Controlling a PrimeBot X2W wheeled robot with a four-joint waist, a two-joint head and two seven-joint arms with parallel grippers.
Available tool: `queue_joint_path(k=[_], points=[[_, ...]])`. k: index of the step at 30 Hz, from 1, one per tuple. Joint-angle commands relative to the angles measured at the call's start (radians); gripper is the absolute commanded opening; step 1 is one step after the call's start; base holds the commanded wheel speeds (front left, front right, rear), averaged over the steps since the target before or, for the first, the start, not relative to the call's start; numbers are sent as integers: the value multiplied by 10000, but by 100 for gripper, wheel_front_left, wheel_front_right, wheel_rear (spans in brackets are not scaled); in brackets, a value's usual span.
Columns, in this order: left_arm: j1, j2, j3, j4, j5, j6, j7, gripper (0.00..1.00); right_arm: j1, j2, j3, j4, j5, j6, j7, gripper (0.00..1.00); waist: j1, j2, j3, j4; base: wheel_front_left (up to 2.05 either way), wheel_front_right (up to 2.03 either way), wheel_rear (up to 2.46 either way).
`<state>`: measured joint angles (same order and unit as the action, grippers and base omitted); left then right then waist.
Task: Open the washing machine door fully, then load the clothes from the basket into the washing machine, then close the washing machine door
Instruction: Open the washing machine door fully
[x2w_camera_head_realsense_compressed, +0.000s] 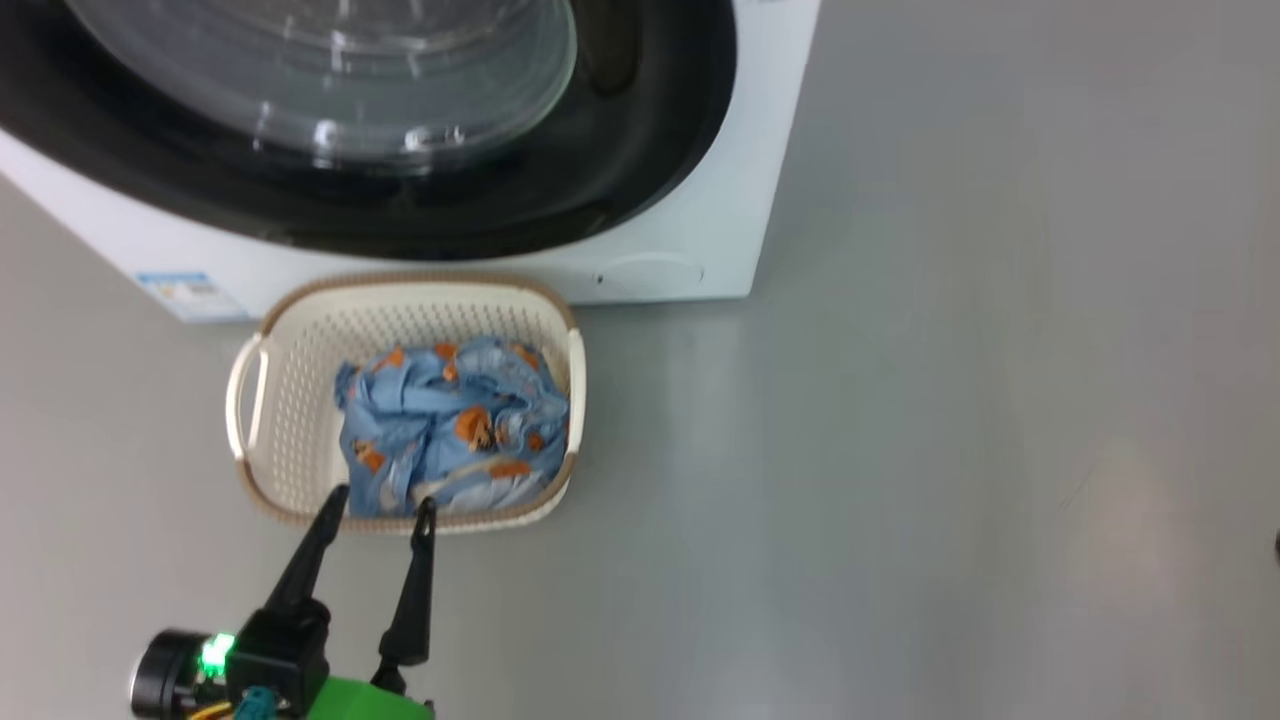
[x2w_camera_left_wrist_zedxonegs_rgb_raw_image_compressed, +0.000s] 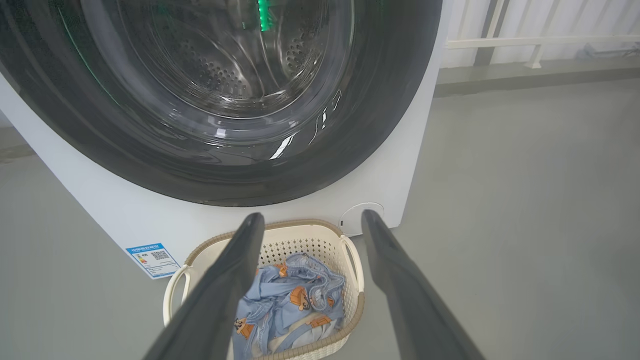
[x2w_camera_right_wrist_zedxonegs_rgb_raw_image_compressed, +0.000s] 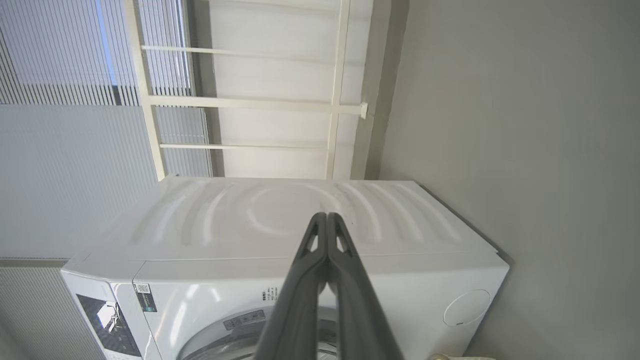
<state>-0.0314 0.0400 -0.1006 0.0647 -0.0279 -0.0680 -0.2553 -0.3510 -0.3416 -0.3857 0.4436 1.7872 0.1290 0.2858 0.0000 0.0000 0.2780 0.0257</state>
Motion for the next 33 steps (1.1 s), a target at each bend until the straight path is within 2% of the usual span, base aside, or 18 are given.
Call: queue_joint_path(k=[1,7,12,19,24,33], points=[[-276,103,262,-299,84,-46,-65,100,-380,-377,148,-206,-124,17,229,0,0,0,897,501,0,0,0],[-638,103,170,-518,116,-7,-65,100,-2259,-901,137,-380,-547,17,1544,0,0,0,1637,870,0,0,0],[-780,103,163,-596,177,62,-65,100,-3635,-1073,613,-785,-1237,17,2237,0,0,0,1929,1054,0,0,0],[-775,103,13,-644,137,195,-65,100,-5295,-883,1685,-1100,-1967,17,2886,0,0,0,2082,1301,0,0,0],[-797,103,-250,-837,-105,313,-65,100,-6250,-873,2523,-1208,-2433,17,3260,0,0,0,2170,1717,0,0,0],[-707,103,-675,-924,-482,574,-65,100,-7124,-1040,3352,-1095,-2753,17,3574,0,0,0,2350,2364,0,0,0]])
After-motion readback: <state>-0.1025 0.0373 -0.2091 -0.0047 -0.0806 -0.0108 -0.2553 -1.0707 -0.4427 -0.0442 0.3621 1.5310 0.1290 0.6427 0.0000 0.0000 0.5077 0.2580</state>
